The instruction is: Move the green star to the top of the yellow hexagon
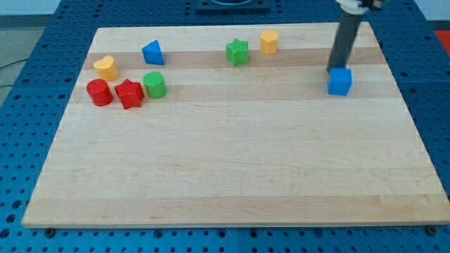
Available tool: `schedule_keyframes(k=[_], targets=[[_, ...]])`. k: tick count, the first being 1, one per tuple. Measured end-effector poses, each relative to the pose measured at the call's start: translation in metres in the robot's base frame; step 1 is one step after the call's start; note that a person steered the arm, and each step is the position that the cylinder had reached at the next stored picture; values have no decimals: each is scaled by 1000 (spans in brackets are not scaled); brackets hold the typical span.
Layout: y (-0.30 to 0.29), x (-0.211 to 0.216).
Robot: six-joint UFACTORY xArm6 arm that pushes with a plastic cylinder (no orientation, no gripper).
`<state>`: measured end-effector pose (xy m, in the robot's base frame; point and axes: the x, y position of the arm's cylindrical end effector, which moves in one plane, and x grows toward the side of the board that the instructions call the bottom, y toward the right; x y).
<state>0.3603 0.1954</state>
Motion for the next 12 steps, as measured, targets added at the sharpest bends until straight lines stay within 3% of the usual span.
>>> schedule_keyframes(k=[1, 2, 3, 4, 5, 6, 7, 8, 9, 11, 12], targets=[[-2, 30], [17, -73], [-18, -156], [-101, -150], [-130, -114], [-115, -62], [-134, -48], [-159, -67], [-171, -25], [-69, 34], [-77, 42]])
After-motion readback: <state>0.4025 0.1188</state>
